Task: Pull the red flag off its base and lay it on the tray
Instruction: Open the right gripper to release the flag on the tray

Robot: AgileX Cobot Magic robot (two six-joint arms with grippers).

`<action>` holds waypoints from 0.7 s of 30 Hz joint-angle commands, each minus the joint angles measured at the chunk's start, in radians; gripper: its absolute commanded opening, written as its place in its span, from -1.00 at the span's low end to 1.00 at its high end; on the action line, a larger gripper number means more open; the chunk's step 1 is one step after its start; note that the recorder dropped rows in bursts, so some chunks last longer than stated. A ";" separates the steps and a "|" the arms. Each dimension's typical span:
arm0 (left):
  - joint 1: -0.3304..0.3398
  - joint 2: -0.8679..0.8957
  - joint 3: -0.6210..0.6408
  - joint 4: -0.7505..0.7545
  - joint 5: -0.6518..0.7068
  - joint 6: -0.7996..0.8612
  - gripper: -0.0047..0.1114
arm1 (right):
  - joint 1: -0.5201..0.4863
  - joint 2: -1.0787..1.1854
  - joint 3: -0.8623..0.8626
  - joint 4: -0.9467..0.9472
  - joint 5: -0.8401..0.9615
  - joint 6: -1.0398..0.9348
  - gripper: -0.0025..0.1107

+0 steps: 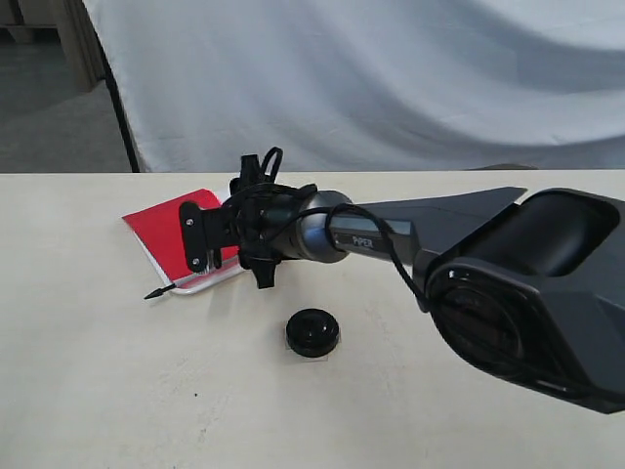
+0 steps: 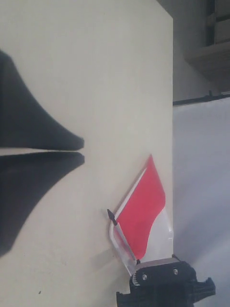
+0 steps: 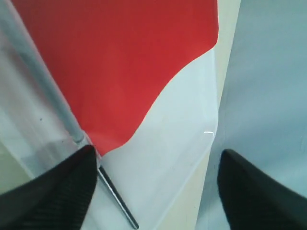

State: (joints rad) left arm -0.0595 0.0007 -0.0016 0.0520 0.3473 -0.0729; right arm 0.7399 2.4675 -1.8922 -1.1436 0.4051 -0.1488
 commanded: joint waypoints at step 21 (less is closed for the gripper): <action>-0.002 -0.001 0.002 -0.005 -0.004 -0.002 -0.89 | 0.075 -0.299 0.196 0.230 0.431 0.122 -0.96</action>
State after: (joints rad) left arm -0.0595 0.0007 -0.0016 0.0520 0.3473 -0.0729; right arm 0.8453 2.2451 -1.7904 -0.9335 0.8426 -0.0748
